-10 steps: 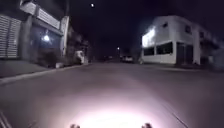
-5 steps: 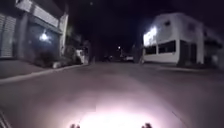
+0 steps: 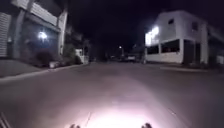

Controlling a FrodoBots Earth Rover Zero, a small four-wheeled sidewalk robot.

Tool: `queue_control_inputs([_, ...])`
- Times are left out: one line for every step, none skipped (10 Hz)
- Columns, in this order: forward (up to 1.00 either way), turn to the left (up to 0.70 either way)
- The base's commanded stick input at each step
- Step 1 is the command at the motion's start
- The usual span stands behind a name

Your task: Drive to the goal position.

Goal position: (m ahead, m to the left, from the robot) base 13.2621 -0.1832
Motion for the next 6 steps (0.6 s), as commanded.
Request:
queue_control_inputs([0.85, 0.0])
queue_control_inputs([0.85, 0.0])
queue_control_inputs([0.85, 0.0])
queue_control_inputs([0.85, 0.0])
queue_control_inputs([0.85, 0.0])
queue_control_inputs([0.85, 0.0])
